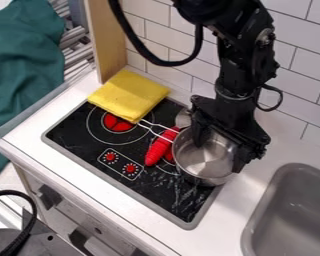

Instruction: Move the yellow cloth to the lower left of the stove

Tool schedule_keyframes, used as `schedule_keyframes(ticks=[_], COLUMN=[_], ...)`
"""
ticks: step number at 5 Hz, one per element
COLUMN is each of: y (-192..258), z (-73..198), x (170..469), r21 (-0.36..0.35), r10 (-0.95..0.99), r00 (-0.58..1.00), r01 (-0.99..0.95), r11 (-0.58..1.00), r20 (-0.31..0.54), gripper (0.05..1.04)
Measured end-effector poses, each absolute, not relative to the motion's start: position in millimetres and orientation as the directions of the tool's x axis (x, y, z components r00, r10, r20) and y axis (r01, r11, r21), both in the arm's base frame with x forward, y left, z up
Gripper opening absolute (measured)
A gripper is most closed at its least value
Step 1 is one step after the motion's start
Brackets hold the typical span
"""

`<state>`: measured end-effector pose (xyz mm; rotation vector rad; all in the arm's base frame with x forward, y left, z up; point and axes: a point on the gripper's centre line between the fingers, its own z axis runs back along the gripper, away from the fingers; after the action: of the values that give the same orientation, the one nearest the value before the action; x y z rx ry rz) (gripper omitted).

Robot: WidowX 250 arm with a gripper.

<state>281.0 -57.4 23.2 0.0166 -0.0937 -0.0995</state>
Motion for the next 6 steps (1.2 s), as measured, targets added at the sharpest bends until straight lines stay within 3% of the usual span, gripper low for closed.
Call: schedule_keyframes(ticks=[1,4,5,6], y=[-55.9,35.8,75.9,104.9], z=[14.6,24.3,-1.3,-14.2], x=[276.3,306.6,313.3,322.1], r21=[0.026,0.024,0.007,0.042], r10=[-0.107,0.024,0.057,0.078], r00=[0.993,0.997,0.997,0.996], r01=[0.105,-0.026,-0.057,-0.080], r11=[0.994,0.999,0.998,0.996], r20=[0.057,0.077,0.056,0.049], gripper=[1.005,1.005,1.005,1.005])
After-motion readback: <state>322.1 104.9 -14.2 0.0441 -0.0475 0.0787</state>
